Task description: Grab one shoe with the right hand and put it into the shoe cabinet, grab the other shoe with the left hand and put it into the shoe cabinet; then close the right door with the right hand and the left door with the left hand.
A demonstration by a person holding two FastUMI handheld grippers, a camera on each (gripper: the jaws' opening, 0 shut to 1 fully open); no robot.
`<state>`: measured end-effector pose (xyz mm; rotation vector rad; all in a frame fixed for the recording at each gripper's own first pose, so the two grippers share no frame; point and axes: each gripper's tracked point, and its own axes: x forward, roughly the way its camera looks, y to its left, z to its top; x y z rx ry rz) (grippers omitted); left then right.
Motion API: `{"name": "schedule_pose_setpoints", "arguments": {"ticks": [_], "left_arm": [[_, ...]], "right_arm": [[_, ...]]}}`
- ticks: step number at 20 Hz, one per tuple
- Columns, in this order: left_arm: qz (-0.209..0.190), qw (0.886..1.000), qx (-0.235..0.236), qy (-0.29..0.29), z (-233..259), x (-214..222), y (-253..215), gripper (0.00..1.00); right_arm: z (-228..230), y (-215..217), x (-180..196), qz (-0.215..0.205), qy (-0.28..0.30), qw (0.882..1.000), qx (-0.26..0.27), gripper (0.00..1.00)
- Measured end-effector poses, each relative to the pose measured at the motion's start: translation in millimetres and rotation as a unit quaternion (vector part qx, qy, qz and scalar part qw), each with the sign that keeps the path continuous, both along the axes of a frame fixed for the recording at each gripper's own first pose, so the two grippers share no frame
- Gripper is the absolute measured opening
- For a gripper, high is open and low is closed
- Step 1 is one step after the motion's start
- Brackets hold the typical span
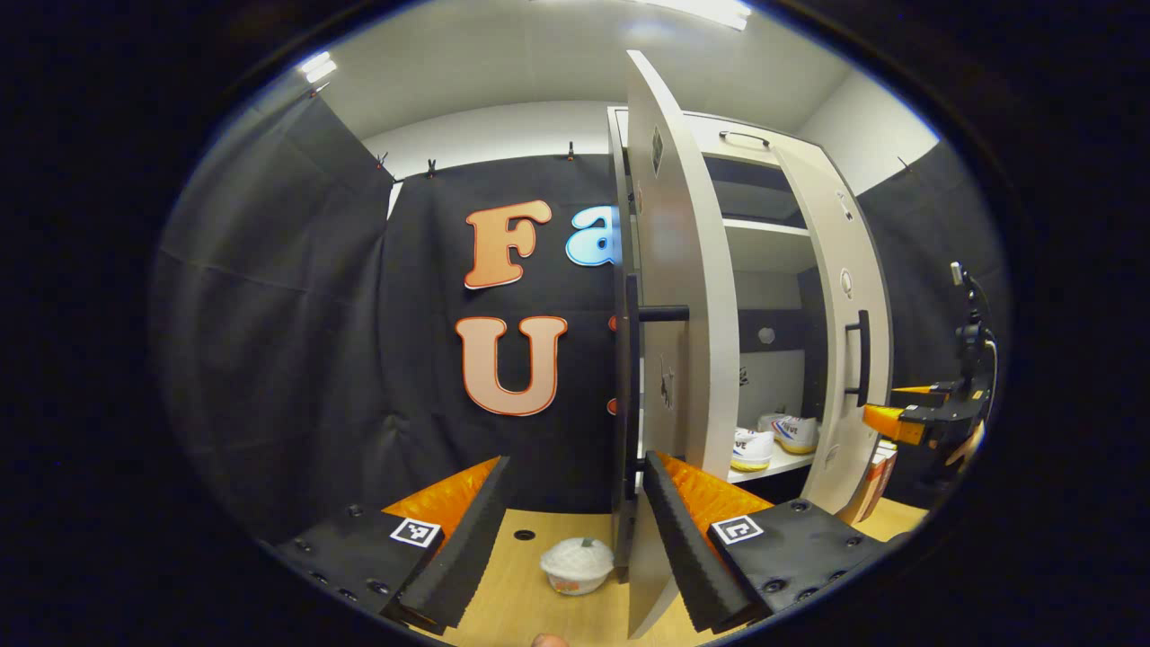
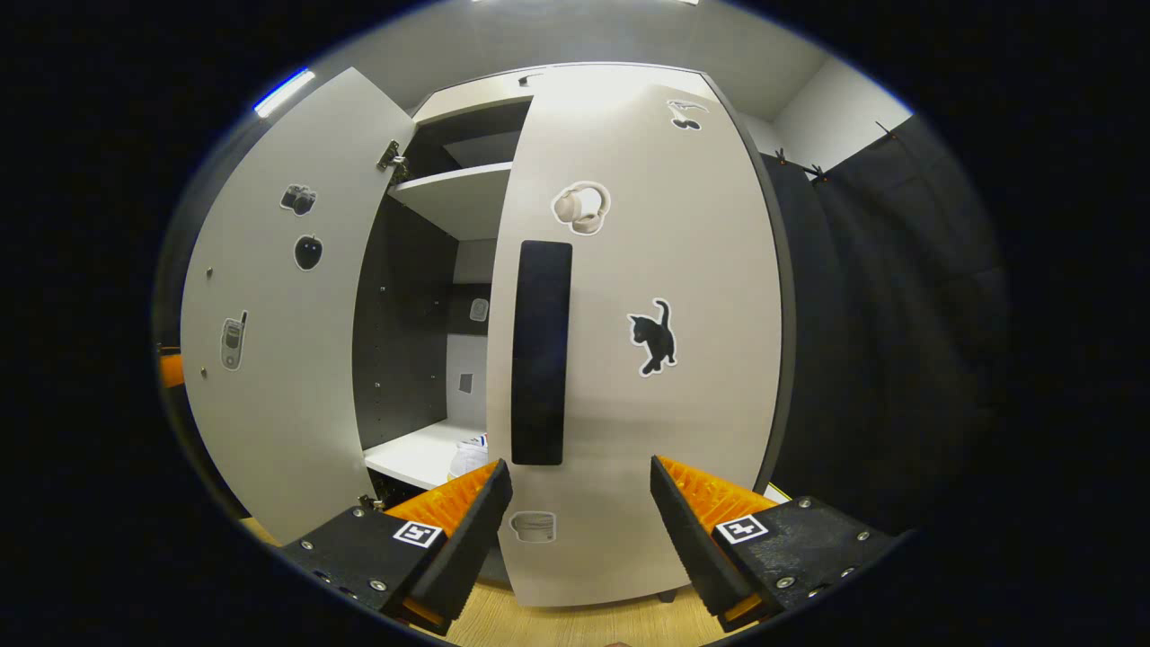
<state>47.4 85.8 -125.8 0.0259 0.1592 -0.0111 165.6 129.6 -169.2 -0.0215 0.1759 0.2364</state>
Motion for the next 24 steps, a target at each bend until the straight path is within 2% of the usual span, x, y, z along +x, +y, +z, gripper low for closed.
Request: {"name": "schedule_pose_setpoints", "arguments": {"ticks": [4, 7, 12, 16, 24], "left_arm": [[0.010, 1.000, -0.021, 0.007, -1.9, -2.3, -1.6, 0.94], [0.011, 1.000, -0.012, 0.008, 1.5, -7.3, -10.4, 0.94], [-0.003, 1.000, 0.000, -0.004, 16.8, -16.8, -33.0, 0.94], [-0.015, 1.000, -0.022, -0.001, 14.4, -15.5, -48.0, 0.93], [-0.054, 0.998, -0.032, 0.001, 14.2, -5.3, -100.1, 0.94]], "right_arm": [[5.9, -13.3, -11.2, 0.001, -0.004, 1.000, 0.004, 0.95], [15.8, -20.8, -21.5, 0.002, -0.014, 1.000, 0.005, 0.95], [26.6, -31.9, -36.7, -0.001, -0.025, 1.000, 0.009, 0.95], [30.8, -43.8, -49.1, -0.006, -0.029, 1.000, 0.007, 0.95], [36.9, -70.1, -69.5, -0.024, -0.038, 0.999, -0.003, 0.95]]}}
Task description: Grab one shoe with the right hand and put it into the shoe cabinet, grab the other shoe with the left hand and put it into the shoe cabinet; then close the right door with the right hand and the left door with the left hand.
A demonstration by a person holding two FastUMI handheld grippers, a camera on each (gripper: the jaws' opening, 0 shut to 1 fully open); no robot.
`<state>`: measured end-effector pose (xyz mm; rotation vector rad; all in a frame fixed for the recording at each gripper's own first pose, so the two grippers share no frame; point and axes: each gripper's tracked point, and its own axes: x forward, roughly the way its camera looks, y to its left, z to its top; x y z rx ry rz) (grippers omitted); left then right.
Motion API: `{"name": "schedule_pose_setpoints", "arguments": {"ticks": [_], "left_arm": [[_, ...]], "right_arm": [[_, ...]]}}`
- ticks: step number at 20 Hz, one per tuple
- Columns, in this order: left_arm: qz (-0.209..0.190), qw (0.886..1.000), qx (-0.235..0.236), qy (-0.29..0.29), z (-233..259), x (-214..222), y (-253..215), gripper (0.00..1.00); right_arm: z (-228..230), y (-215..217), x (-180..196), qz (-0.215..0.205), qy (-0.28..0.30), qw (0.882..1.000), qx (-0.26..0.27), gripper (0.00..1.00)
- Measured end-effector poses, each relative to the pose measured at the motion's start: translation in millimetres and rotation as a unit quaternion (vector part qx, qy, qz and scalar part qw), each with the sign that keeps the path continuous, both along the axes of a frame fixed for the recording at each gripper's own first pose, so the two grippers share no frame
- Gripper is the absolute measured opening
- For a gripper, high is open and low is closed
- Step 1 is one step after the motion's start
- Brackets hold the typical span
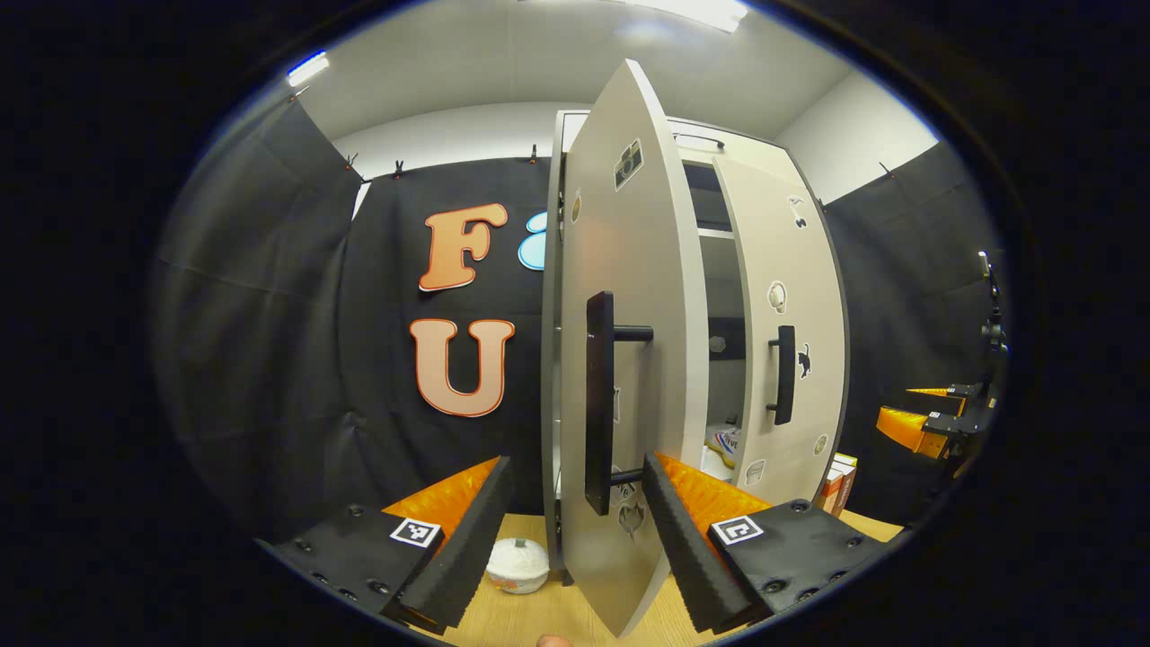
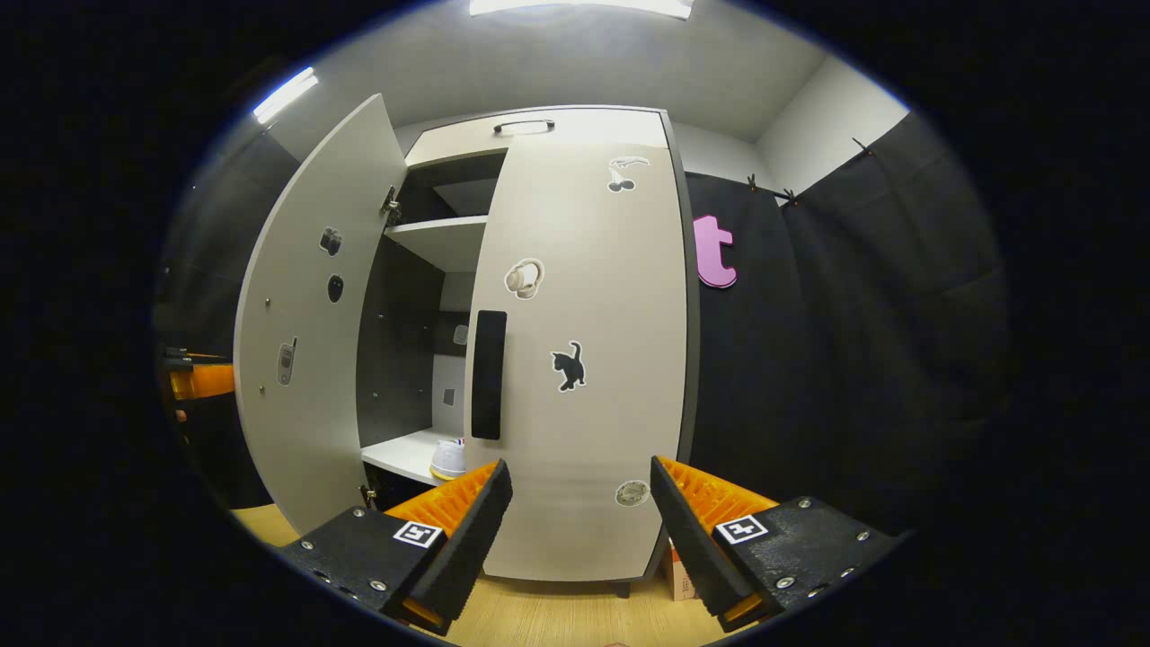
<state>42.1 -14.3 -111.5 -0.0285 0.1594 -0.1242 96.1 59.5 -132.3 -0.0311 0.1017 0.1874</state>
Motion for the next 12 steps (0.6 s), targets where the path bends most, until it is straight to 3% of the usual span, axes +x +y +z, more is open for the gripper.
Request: {"name": "schedule_pose_setpoints", "arguments": {"ticks": [12], "left_arm": [[-0.005, 1.000, -0.011, 0.002, -1.0, 23.9, -35.6, 0.95]], "right_arm": [[-4.7, -31.8, -15.0, -0.020, 0.001, 1.000, 0.003, 0.95]]}}
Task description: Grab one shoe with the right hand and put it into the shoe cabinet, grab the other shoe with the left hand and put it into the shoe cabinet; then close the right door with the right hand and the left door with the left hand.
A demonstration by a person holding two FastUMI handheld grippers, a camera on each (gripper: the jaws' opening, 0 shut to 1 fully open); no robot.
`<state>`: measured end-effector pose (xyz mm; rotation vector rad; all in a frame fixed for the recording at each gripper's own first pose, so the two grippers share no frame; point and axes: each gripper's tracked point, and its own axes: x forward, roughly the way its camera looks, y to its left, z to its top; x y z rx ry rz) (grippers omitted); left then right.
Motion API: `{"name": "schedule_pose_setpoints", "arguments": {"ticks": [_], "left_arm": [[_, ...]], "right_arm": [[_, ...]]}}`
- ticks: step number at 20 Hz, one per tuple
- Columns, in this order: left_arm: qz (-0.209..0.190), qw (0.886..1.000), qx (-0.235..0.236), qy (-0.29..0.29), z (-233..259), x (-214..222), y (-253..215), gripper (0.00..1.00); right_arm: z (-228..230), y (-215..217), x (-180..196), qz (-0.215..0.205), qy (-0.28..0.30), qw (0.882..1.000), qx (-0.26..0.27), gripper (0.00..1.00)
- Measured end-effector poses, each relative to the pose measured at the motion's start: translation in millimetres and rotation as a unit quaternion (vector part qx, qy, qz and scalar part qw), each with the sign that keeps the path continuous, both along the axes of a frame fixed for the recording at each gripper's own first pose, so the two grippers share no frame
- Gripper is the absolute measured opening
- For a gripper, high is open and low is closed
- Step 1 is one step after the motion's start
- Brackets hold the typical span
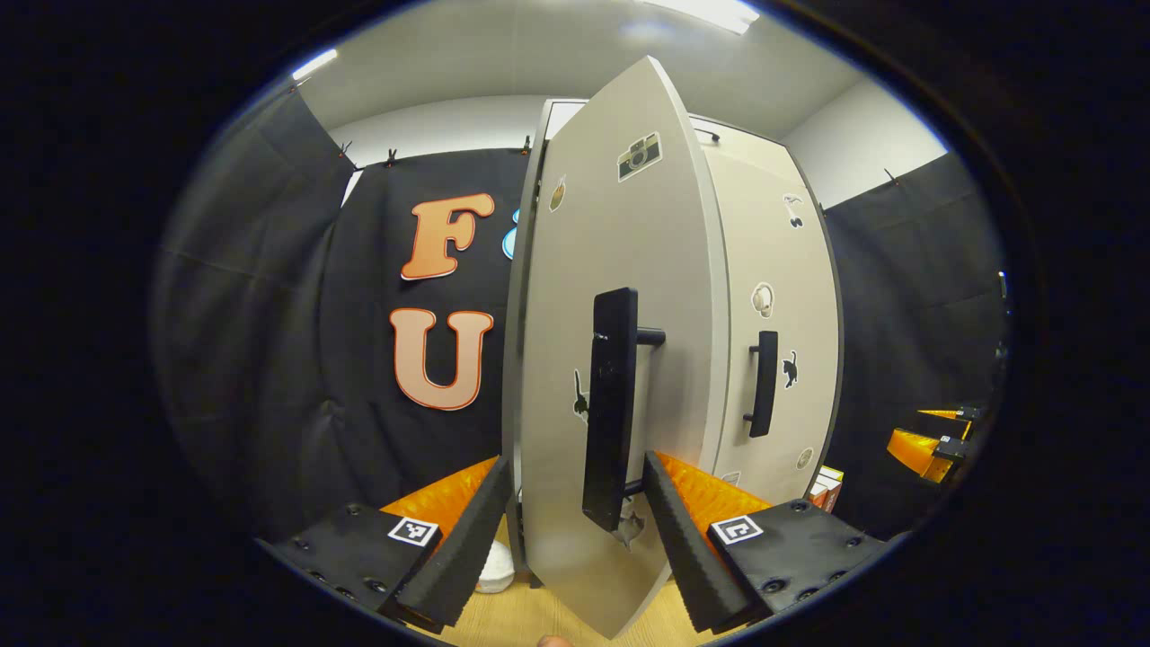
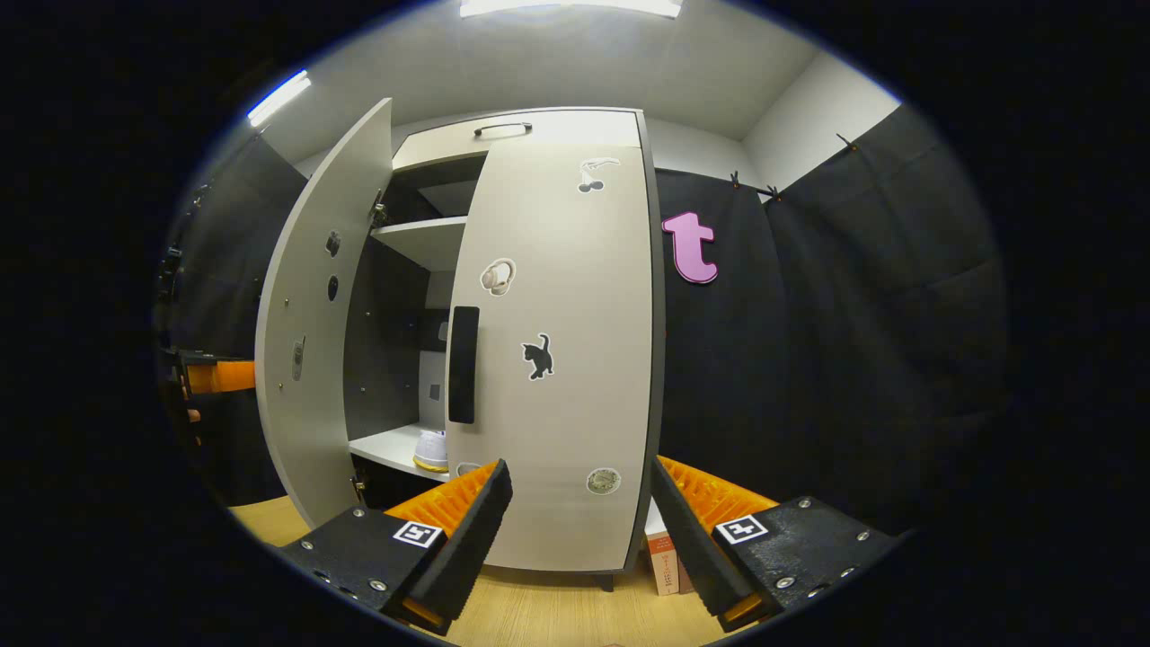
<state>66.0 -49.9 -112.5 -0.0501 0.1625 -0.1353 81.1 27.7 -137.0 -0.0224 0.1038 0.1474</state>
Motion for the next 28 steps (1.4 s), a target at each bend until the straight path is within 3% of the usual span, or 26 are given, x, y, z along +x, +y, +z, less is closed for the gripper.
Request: {"name": "schedule_pose_setpoints", "arguments": {"ticks": [12, 19, 28], "left_arm": [[-0.065, 0.998, -0.005, 0.022, -31.1, 40.0, -92.4, 0.95], [-0.056, 0.998, -0.005, 0.022, -42.1, 67.9, -106.3, 0.96], [-0.045, 0.999, 0.009, 0.023, -45.3, 78.0, -113.4, 1.00]], "right_arm": [[-17.8, -33.8, 0.9, -0.027, 0.008, 1.000, -0.005, 0.95], [-31.9, -59.4, 6.1, -0.052, 0.018, 0.998, -0.010, 0.95], [-38.2, -59.7, 11.7, -0.050, 0.025, 0.998, -0.012, 0.95]]}}
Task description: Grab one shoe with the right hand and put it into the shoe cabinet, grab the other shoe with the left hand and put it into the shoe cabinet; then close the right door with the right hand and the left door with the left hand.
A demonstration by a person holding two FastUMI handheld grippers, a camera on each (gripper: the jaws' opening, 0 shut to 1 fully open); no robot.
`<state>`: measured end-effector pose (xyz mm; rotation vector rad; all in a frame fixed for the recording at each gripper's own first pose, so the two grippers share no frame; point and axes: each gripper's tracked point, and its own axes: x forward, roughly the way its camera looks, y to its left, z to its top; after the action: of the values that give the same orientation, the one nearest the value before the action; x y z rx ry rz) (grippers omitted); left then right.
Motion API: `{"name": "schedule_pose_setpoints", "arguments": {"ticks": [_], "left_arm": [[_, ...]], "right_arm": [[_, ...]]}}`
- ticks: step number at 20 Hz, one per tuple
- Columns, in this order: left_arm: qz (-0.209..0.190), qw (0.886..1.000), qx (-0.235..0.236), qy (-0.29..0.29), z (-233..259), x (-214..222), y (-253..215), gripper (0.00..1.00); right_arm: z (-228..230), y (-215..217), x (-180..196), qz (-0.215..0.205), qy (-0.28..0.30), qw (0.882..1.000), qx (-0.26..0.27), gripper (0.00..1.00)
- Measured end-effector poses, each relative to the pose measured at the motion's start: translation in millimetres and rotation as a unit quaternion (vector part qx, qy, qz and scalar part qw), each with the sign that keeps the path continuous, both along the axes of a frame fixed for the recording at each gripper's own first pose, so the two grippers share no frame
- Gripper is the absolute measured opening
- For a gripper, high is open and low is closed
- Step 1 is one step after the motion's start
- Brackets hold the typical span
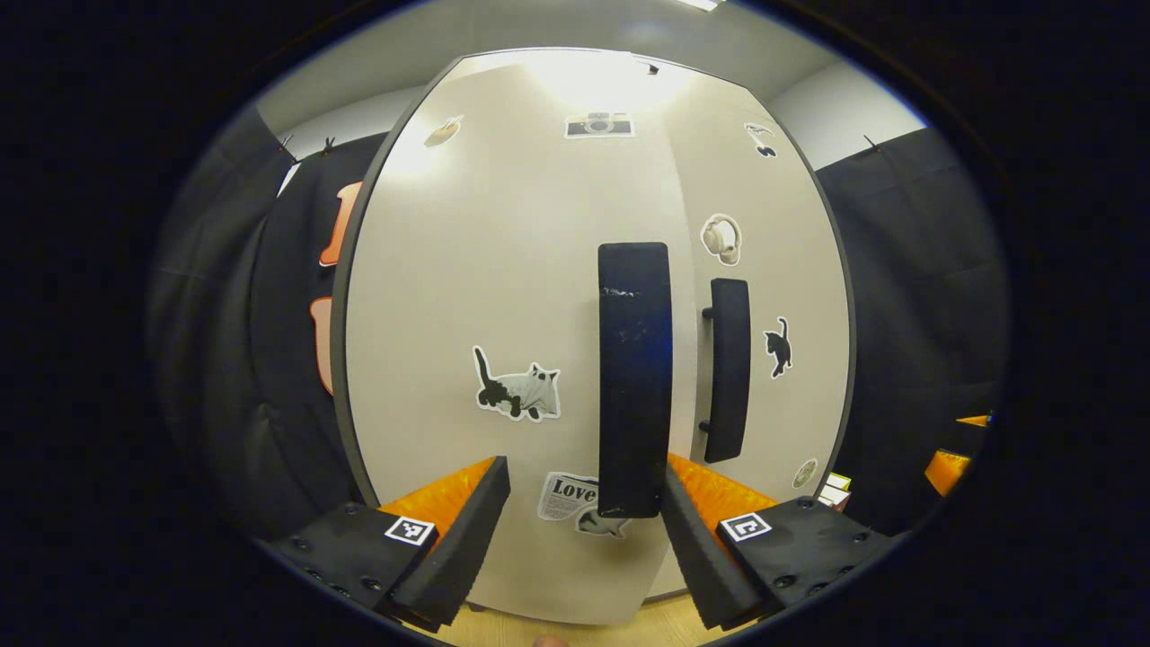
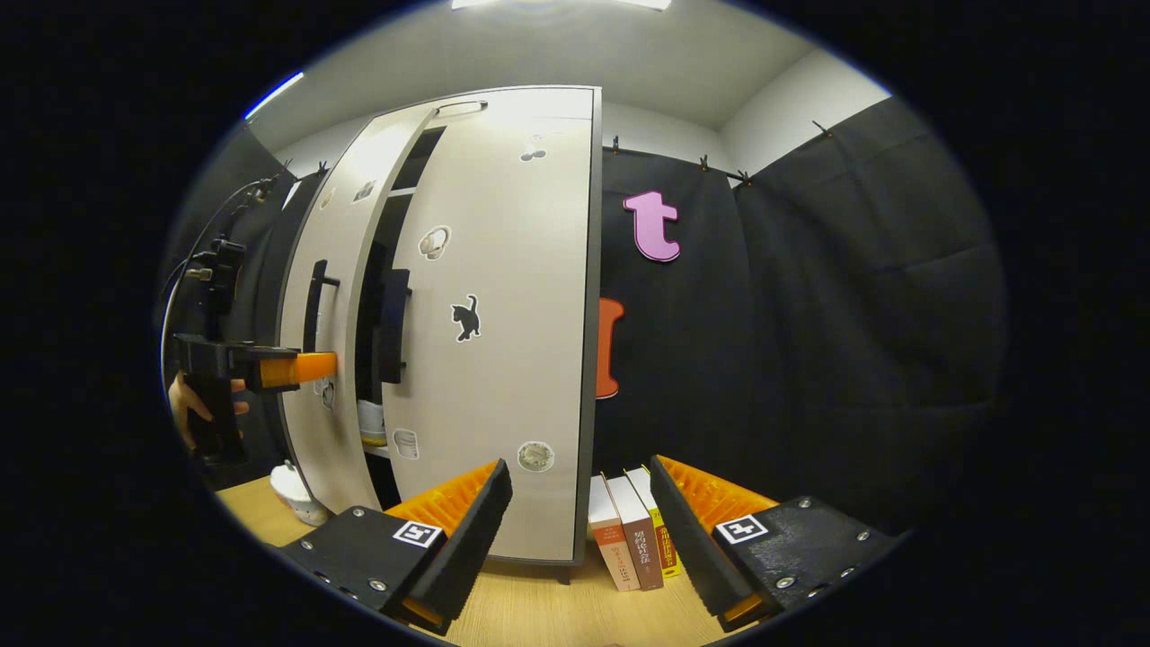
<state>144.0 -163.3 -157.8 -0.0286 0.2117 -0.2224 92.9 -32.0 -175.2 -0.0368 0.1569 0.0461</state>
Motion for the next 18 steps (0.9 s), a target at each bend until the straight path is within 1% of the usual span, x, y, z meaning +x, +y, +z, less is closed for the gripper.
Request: {"name": "schedule_pose_setpoints", "arguments": {"ticks": [7, 12, 15, 17, 18], "left_arm": [[0.008, 1.000, 0.016, 0.009, -2.5, 4.1, -5.6, 0.99], [0.009, 0.999, 0.014, 0.034, -9.8, -2.1, -4.0, 1.00], [-0.001, 0.999, 0.010, 0.040, 3.6, -26.6, 2.4, 1.00], [0.007, 0.999, 0.020, 0.033, 22.8, -53.6, 21.9, 0.99], [0.010, 0.999, 0.018, 0.030, 33.1, -67.2, 31.2, 0.98]], "right_arm": [[-0.2, 5.7, 5.2, 0.006, 0.007, 1.000, 0.001, 0.95], [15.3, 10.9, 4.3, 0.007, 0.006, 1.000, 0.008, 0.95], [32.0, 15.3, 1.1, 0.010, 0.005, 1.000, 0.015, 0.95], [44.8, 16.3, -4.1, 0.010, 0.001, 1.000, 0.021, 0.95], [51.7, 16.3, -6.7, 0.010, -0.002, 1.000, 0.023, 0.95]]}}
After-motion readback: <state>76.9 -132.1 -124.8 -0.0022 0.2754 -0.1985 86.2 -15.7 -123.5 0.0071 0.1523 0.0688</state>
